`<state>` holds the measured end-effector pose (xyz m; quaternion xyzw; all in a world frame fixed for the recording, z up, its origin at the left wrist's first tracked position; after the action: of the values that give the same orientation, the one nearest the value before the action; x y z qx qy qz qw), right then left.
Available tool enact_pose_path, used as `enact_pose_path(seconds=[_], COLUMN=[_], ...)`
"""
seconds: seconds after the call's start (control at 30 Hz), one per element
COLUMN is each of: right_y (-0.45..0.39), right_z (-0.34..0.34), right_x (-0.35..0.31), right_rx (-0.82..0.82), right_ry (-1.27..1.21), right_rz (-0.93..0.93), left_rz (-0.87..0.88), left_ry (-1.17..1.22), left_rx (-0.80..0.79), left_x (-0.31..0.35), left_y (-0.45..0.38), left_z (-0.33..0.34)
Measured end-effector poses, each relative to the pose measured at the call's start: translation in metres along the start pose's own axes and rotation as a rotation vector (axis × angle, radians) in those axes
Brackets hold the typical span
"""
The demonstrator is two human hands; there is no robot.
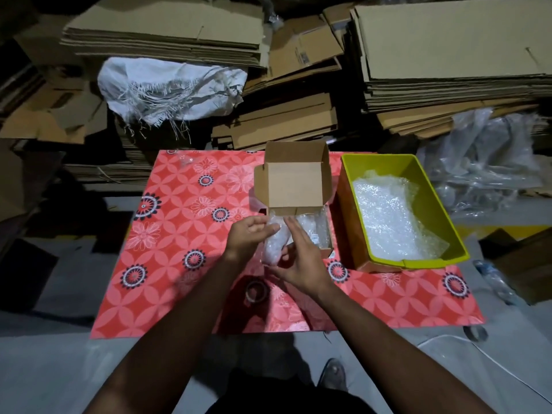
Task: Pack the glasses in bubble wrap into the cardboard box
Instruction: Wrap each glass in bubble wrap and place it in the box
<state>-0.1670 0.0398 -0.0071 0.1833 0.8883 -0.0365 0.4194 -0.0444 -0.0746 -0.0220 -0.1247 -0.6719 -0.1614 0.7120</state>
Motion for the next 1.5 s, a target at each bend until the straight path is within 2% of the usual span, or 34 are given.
enact_pose_path(seconds=[0.2, 0.27, 0.33, 0.43, 0.53, 0.73, 0.8, 0.93, 1.0, 1.07, 1.13, 1.2, 1.27, 1.37, 1.43, 1.5], right_y=[-0.033, -0.050, -0.066, -0.086, -0.095, -0.107, -0.107, -0.103, -0.100, -0.098, -0.095, -0.091, -0.089, -0.088, -0.086, -0.084], right_z=[-0.031, -0.038, -0.041, -0.039, -0.030, -0.012, -0.008, -0.013, -0.024, -0.045, -0.075, -0.109, -0.139, -0.171, -0.183, -0.189], right_x=[0.012, 0.016, 0.017, 0.015, 0.010, 0.018, 0.026, 0.030, 0.025, 0.023, 0.028, 0.036, 0.056, 0.105, 0.135, 0.156], right_rx=[0.072, 0.025, -0.069, -0.187, -0.253, -0.271, -0.307, -0.263, -0.217, -0.089, 0.075, 0.225, 0.334, 0.336, 0.237, 0.142], right_ry=[0.041, 0.084, 0.174, 0.331, 0.458, 0.582, 0.647, 0.581, 0.444, 0.350, 0.244, 0.171, 0.164, 0.222, 0.358, 0.467], right_rz=[-0.003, 0.040, 0.072, 0.105, 0.073, 0.105, 0.061, -0.023, 0.018, -0.007, -0.010, 0.034, 0.112, 0.314, 0.440, 0.489], left_rz=[-0.121, -0.127, -0.117, -0.133, -0.143, -0.070, -0.044, -0.057, -0.089, -0.079, -0.003, 0.056, 0.051, 0.072, 0.084, 0.096], left_ry=[-0.161, -0.343, -0.435, -0.417, -0.433, -0.498, -0.528, -0.507, -0.449, -0.420, -0.520, -0.598, -0.562, -0.573, -0.549, -0.515], left_rx=[0.097, 0.152, 0.138, 0.075, 0.076, 0.069, 0.065, 0.081, 0.110, 0.130, 0.135, 0.135, 0.076, 0.012, -0.002, -0.013], left_x=[-0.019, -0.024, -0.023, -0.027, -0.033, -0.032, -0.034, -0.037, -0.035, -0.032, -0.028, -0.023, -0.022, -0.026, -0.028, -0.032], left_y=[-0.020, -0.020, -0.015, -0.014, -0.017, -0.014, -0.014, -0.014, -0.012, -0.011, -0.016, -0.023, -0.031, -0.040, -0.042, -0.043], left_z=[0.012, 0.003, 0.002, 0.007, 0.006, 0.007, 0.006, 0.004, 0.004, 0.003, 0.004, 0.011, 0.025, 0.053, 0.073, 0.093])
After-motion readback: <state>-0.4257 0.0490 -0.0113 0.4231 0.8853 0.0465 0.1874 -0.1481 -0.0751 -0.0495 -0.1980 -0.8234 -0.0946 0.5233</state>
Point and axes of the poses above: each hand's wrist, its own y-axis away from the middle knuckle, its own z-axis out of the palm, x = y × z, the point moved 3 cm from there along -y, towards the middle knuckle, and after that the axes turned 13 degrees about z, right-handed, at the moved point
